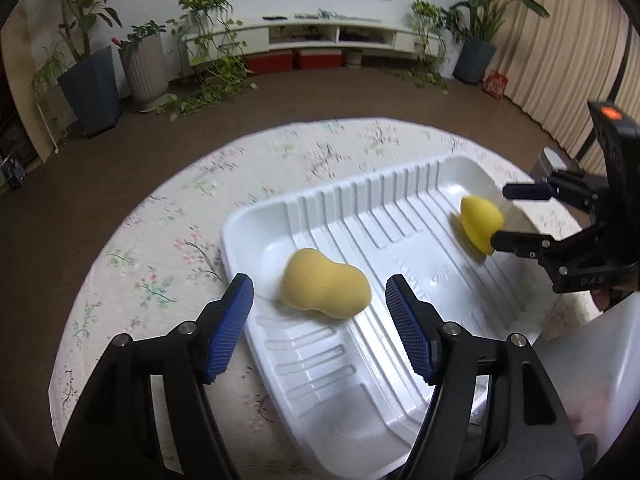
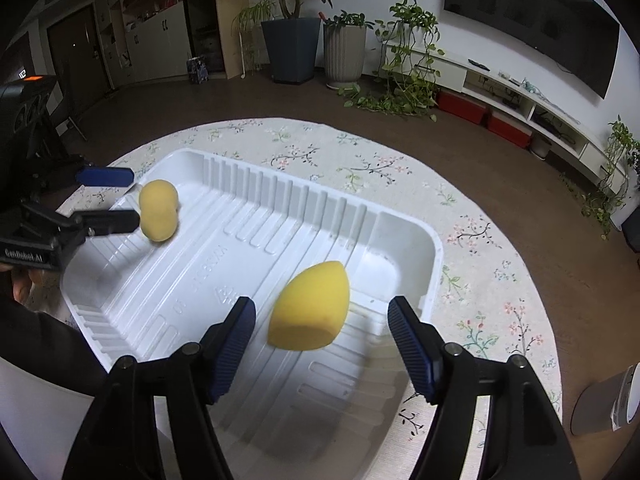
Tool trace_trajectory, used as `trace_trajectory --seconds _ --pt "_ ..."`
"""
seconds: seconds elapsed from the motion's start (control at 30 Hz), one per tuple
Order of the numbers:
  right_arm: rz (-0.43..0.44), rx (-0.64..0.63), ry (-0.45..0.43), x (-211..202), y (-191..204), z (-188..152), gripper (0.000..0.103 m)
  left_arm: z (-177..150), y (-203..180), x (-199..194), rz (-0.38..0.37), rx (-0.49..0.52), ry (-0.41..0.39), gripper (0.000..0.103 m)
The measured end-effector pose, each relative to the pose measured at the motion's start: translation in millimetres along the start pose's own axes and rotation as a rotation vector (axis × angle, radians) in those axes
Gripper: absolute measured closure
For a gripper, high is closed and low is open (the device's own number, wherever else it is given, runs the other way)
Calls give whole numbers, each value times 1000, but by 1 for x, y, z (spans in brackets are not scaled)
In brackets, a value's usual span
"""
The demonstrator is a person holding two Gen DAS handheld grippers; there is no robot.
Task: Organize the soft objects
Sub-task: 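Lower both sponges into the white tray and open both tools, then withdraw both open tools from the tray back toward the pile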
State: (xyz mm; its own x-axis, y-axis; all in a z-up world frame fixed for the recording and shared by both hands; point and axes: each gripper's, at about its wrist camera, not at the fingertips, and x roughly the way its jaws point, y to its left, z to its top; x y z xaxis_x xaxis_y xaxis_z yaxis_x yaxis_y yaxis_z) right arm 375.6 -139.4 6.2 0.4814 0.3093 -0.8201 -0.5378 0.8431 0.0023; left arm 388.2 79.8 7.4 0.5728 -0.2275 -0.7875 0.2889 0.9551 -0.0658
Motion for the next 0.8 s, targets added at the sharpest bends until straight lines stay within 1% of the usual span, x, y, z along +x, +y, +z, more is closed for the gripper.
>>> trace_trajectory --seconds 0.03,0.1,0.2,0.27,0.3,0.33,0.37,0.43,0.57,0.7,0.8 --pt "-2 4 -4 -1 -1 1 31 0 3 -4 2 -10 -12 36" --pt "-9 14 -5 -4 -5 1 31 -1 9 -12 0 -33 -28 31" --pt "-23 30 -11 -10 -10 0 30 -8 18 -28 -13 -73 -63 29" --pt "-19 55 -23 -20 -17 -1 23 -14 25 -43 -31 -105 -94 17" --pt "-16 69 -32 -25 -20 -2 18 -17 28 -50 -32 -121 -110 13" --pt "-13 89 -49 -34 -25 -2 13 -21 31 -58 -34 -140 -129 3" --pt "-10 100 -58 -40 -27 -3 11 -24 34 -65 -33 -154 -145 0" --pt "0 124 -86 -56 -31 -5 0 -31 37 -80 -17 -176 -169 0" --pt "-1 149 -140 -86 -32 -12 0 -48 33 -106 19 -183 -208 0" --pt "-29 164 -197 -116 -27 -23 0 -68 23 -132 38 -174 -248 0" --pt "-27 188 -267 -146 -21 -39 0 -88 15 -150 50 -191 -268 0"
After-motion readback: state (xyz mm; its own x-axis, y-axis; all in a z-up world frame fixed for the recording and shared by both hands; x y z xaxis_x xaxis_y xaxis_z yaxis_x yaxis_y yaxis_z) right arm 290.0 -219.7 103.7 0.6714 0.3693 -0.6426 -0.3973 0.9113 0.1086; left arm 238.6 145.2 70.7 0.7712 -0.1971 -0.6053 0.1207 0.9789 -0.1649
